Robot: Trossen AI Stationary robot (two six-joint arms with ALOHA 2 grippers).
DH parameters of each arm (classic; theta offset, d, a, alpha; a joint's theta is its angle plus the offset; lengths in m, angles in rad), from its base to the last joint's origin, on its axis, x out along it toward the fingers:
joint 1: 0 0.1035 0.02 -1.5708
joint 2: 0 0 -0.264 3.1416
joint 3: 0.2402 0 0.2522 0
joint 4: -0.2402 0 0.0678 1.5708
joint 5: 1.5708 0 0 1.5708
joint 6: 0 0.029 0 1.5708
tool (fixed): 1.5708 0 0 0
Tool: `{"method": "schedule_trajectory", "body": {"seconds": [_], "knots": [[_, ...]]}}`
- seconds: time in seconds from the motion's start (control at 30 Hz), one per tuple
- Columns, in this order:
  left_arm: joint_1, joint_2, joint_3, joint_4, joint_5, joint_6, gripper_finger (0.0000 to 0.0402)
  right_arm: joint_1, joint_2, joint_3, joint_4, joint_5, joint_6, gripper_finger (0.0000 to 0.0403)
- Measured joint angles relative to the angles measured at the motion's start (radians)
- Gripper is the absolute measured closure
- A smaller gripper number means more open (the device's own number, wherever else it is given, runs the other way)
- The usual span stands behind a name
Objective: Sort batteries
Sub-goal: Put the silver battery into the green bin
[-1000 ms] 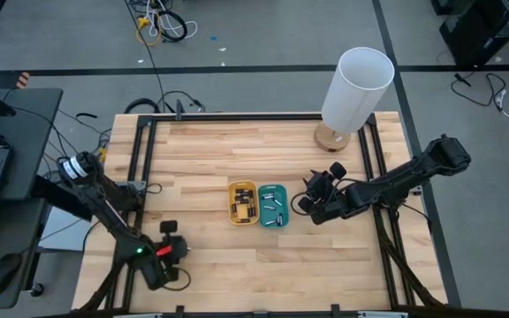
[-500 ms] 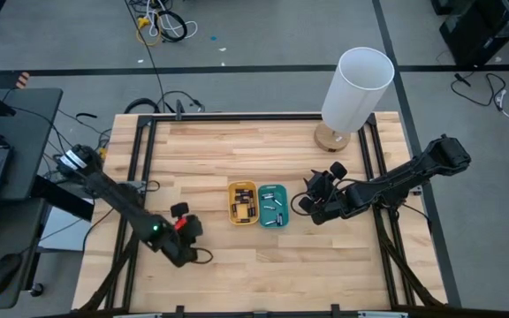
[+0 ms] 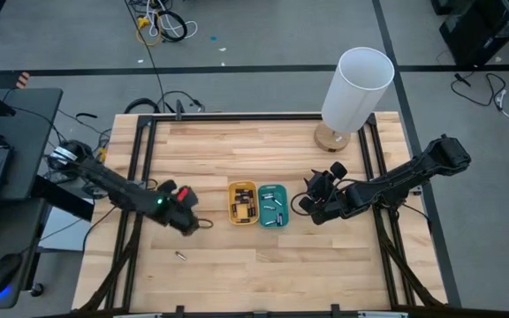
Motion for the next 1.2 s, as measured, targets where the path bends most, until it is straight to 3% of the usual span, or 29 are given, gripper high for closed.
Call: {"method": "schedule_trajectory", "body": {"seconds": [0.23, 0.4, 0.6, 0.83, 0.93, 1.2], "knots": [[0.238, 0.001, -0.071, 0.020, 0.038, 0.169, 0.0167, -0.003, 0.000, 0.000, 0.000, 0.000, -0.002, 0.0240], [0.427, -0.002, -0.154, 0.142, 0.093, 0.293, 0.0152, -0.004, 0.000, 0.000, -0.001, 0.001, -0.008, 0.0240], [0.509, -0.008, -0.193, 0.220, 0.159, 0.382, 0.0207, -0.004, 0.000, 0.000, -0.021, 0.001, -0.010, 0.0240], [0.511, -0.002, -0.160, 0.236, 0.151, 0.401, 0.0367, -0.006, 0.000, 0.000, -0.022, 0.002, -0.010, 0.0240], [0.515, -0.001, -0.145, 0.264, 0.095, 0.395, 0.0381, -0.006, 0.000, 0.000, -0.022, 0.001, -0.010, 0.0240], [0.494, -0.006, -0.051, 0.246, 0.113, 0.350, 0.0395, -0.006, 0.000, -0.001, -0.031, 0.001, -0.010, 0.0240]]}}
